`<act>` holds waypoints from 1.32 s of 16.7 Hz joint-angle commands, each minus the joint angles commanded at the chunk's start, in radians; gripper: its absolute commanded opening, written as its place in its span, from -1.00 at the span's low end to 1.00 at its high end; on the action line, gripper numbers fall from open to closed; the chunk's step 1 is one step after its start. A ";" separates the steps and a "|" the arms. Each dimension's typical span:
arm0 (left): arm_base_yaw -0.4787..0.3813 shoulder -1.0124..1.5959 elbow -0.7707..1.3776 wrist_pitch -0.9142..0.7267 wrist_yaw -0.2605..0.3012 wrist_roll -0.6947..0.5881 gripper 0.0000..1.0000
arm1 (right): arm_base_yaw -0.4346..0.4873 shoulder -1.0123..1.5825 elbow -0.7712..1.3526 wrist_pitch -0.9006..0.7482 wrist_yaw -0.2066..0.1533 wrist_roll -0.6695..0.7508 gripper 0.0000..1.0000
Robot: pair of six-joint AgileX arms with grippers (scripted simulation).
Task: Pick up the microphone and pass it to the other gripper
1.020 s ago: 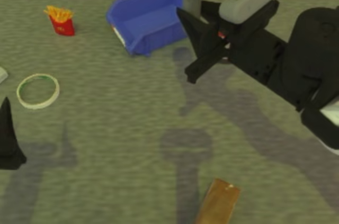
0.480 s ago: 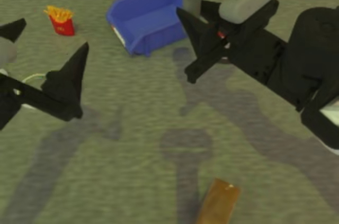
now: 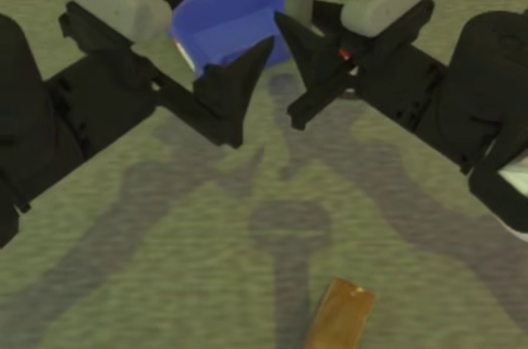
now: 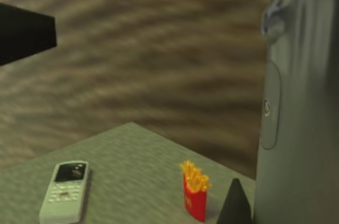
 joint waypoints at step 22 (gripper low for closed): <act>-0.072 0.435 0.308 0.128 -0.057 0.000 0.85 | 0.000 0.000 0.000 0.000 0.000 0.000 -1.00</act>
